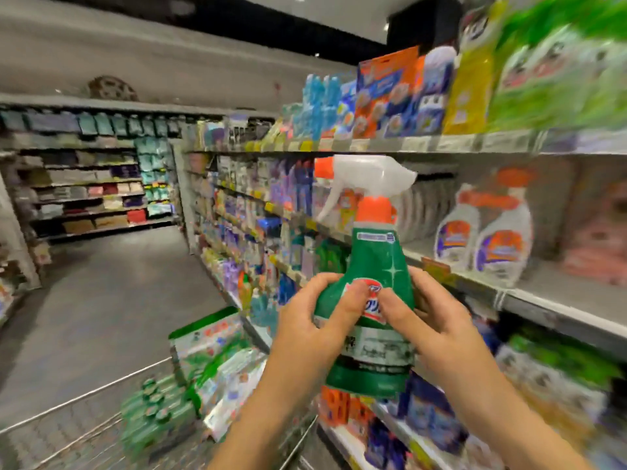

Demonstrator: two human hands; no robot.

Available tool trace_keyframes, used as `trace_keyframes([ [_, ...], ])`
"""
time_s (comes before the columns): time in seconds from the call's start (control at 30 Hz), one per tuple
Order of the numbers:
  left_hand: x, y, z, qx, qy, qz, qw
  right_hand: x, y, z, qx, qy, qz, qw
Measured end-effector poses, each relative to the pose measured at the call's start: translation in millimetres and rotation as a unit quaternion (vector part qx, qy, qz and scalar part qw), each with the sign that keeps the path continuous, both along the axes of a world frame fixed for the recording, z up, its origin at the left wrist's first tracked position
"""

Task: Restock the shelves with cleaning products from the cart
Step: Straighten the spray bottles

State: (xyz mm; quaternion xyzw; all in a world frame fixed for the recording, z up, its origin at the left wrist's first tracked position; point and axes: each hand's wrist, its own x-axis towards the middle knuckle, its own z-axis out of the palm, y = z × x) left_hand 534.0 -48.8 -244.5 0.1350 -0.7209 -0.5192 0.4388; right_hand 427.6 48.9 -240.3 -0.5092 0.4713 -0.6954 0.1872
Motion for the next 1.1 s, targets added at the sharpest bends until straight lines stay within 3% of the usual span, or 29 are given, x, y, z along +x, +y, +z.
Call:
trace_keyframes([
  [0.37,-192.2,96.4,67.9,-0.078,0.071,-0.161,0.981,-158.0,130.8,70.5,-0.030,0.062,-0.115,0.991],
  [0.73,-326.4,90.3,133.1,-0.135,0.106,-0.236,0.956,-266.8,140.7,133.6,-0.045,0.124,-0.212,0.968],
  [1.1,-465.7,32.9,247.7,-0.220,0.152,-0.323,0.908,-371.2,86.8,238.1,-0.041,0.197,-0.437,0.877],
])
